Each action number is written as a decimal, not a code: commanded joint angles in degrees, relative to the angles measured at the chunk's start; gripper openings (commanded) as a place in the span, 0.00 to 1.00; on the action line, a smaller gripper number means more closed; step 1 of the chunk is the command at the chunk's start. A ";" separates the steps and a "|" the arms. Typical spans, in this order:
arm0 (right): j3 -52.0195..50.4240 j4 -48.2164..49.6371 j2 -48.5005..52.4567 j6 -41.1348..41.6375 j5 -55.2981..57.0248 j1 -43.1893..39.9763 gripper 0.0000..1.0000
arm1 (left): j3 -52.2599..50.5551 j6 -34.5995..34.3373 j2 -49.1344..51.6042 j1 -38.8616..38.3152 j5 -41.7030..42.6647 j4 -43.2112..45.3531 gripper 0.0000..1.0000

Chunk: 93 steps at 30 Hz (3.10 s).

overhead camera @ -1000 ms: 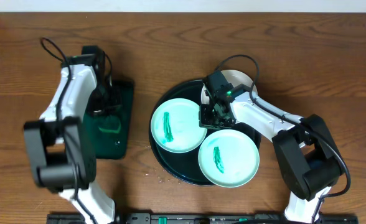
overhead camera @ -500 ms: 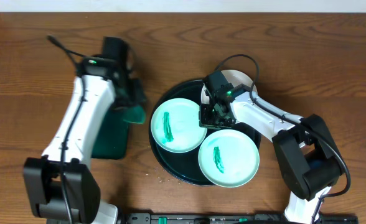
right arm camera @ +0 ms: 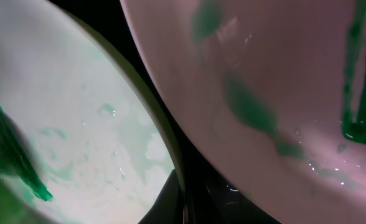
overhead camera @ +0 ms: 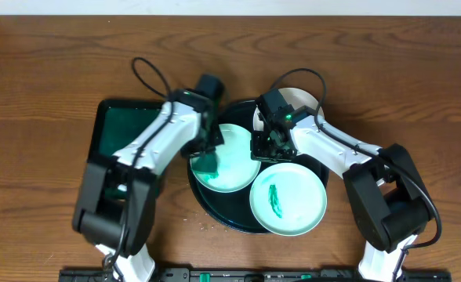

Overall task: Clean dirty plates on tray and stack at the side
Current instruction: 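Carry the sponge with the left gripper onto the left plate, then scrub the left plate with the sponge while the right gripper holds the top plate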

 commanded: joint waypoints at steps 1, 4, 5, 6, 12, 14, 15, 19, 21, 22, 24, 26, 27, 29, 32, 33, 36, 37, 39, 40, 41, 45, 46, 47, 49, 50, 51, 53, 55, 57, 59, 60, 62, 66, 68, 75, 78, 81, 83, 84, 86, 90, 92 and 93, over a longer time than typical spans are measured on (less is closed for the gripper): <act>1.18 0.59 1.22 -0.39 -1.64 0.31 0.01 | -0.50 -3.91 4.35 -1.79 -2.97 0.00 0.07; 1.18 0.59 1.22 -0.52 -1.62 0.31 0.01 | -0.50 -2.95 8.02 -1.60 1.51 0.07 0.07; 1.18 0.59 1.22 -0.52 -1.64 0.31 0.01 | -0.50 -1.88 8.39 -1.38 3.45 0.09 0.08; 1.16 0.59 1.22 -0.52 -1.64 0.31 0.01 | -0.50 -0.31 8.55 -1.11 6.34 0.13 0.07; 1.16 0.63 1.22 -0.50 -1.64 0.31 0.01 | -0.50 17.05 8.55 -1.60 35.69 7.91 0.07; 1.16 0.63 1.22 -0.50 -1.62 0.31 0.01 | -0.50 16.94 8.55 -1.44 35.01 9.75 0.07; 1.16 0.63 1.22 -0.50 -1.62 0.31 0.01 | -0.48 16.31 8.55 -1.29 33.16 9.99 0.07; 1.16 0.59 1.22 -0.52 -1.62 0.31 0.01 | -0.48 12.74 8.46 0.35 19.87 9.03 0.07; 1.16 0.59 1.22 -0.52 -1.62 0.31 0.01 | -0.44 9.18 8.24 1.22 13.31 6.91 0.07; 1.16 0.59 1.22 -0.52 -1.62 0.31 0.01 | -0.31 6.62 7.98 1.68 9.31 5.16 0.07; 1.16 0.55 1.22 -0.52 -1.62 0.31 0.01 | 0.07 3.54 7.32 2.27 2.78 1.90 0.07; 1.16 0.48 1.22 -0.55 -1.60 0.31 0.01 | 0.63 1.99 6.38 2.36 -3.45 -1.36 0.07; 1.16 0.50 1.22 -0.66 -1.57 0.31 0.01 | 1.05 1.75 5.73 2.36 -7.43 -3.56 0.07; 1.16 0.57 1.22 -0.72 -1.57 0.31 0.01 | 1.25 1.66 4.87 2.36 -11.15 -6.10 0.07; 1.16 0.63 1.22 -0.72 -1.57 0.31 0.01 | 0.96 1.70 4.90 2.01 -8.37 -6.86 0.07; 1.16 0.66 1.22 -0.72 -1.57 0.31 0.01 | 0.74 1.73 4.90 1.73 -7.23 -6.64 0.07; 1.16 0.59 1.22 -0.72 -1.57 0.31 0.01 | -1.11 4.22 4.92 -0.31 0.22 -3.45 0.07; 1.16 0.59 1.22 -0.72 -1.57 0.31 0.01 | -1.73 5.99 4.92 -0.98 3.43 -2.05 0.07; 1.16 0.59 1.22 -0.72 -1.55 0.31 0.01 | -3.02 9.84 4.92 -2.56 11.47 0.87 0.07; 1.16 0.59 1.22 -0.72 -1.53 0.31 0.01 | -3.58 11.61 4.92 -3.41 16.06 2.38 0.07; 1.16 0.61 1.22 -0.72 -1.44 0.31 0.01 | -3.98 12.94 4.92 -4.13 19.41 3.58 0.07; 1.16 0.61 1.22 -0.72 -1.44 0.31 0.01 | -4.02 13.33 4.90 -5.27 21.16 6.78 0.07; 1.16 0.61 1.22 -0.72 -1.44 0.31 0.01 | -4.02 13.31 4.90 -4.98 21.03 7.76 0.07; 1.16 0.59 1.22 -0.72 -1.44 0.31 0.01 | -3.93 12.61 4.90 -4.11 21.03 9.42 0.07; 1.16 0.59 1.22 -0.72 -1.44 0.31 0.01 | -3.52 11.76 4.90 -2.84 20.48 10.60 0.07; 1.16 0.59 1.22 -0.72 -1.44 0.31 0.01 | -3.15 11.72 4.90 -1.99 19.17 11.02 0.07; 1.16 0.61 1.22 -0.72 -1.44 0.31 0.01 | -2.60 11.52 4.90 -1.09 16.70 11.17 0.07; 1.16 0.61 1.22 -0.70 -1.44 0.31 0.01 | -0.94 10.38 4.90 1.29 9.77 11.15 0.07; 1.16 0.61 1.22 -0.70 -1.44 0.31 0.01 | 0.57 8.96 4.90 3.06 4.07 10.82 0.07; 1.16 0.61 1.22 -0.70 -1.44 0.31 0.01 | 1.29 7.37 4.87 3.72 -0.50 9.62 0.07; 1.16 0.61 1.22 -0.72 -1.44 0.31 0.01 | 1.53 3.82 4.90 3.89 -7.89 6.49 0.07; 1.16 0.61 1.22 -0.72 -1.44 0.31 0.01 | 1.51 2.12 4.90 3.87 -10.91 4.20 0.07; 1.16 0.63 1.22 -0.70 -1.44 0.31 0.01 | 1.44 1.44 4.90 3.61 -11.56 2.14 0.07; 1.16 0.83 1.22 -0.72 -1.44 0.31 0.01 | 1.29 3.58 4.90 1.77 -4.79 0.04 0.07; 1.16 0.81 1.22 -0.72 -1.44 0.31 0.01 | 0.85 6.62 4.92 0.04 2.58 0.39 0.07; 1.16 0.68 1.22 -0.70 -1.49 0.31 0.01 | -0.11 8.96 4.92 -6.45 16.79 5.88 0.07; 1.16 0.66 1.22 -0.70 -1.51 0.31 0.01 | -0.13 9.03 4.92 -6.93 15.89 8.46 0.07; 1.16 0.59 1.22 -0.72 -1.46 0.31 0.01 | -0.11 8.76 4.92 -5.81 10.80 9.53 0.07; 1.16 0.59 1.22 -0.72 -1.46 0.31 0.01 | -0.11 7.08 4.92 -4.26 5.44 9.64 0.07; 1.16 0.61 1.22 -0.72 -1.49 0.31 0.01 | -0.11 6.12 4.90 -3.13 2.97 9.86 0.07; 1.16 0.63 1.22 -0.72 -1.49 0.31 0.01 | -0.07 5.31 4.90 -0.33 -1.55 9.64 0.07; 1.16 0.61 1.22 -0.72 -1.44 0.31 0.01 | -0.07 2.10 4.90 1.64 -9.40 6.01 0.07; 1.16 0.63 1.22 -0.72 -1.46 0.31 0.01 | -0.07 1.64 4.90 1.81 -11.63 4.15 0.07; 1.16 0.66 1.22 -0.72 -1.46 0.31 0.01 | -0.07 1.66 4.90 1.79 -11.50 3.23 0.07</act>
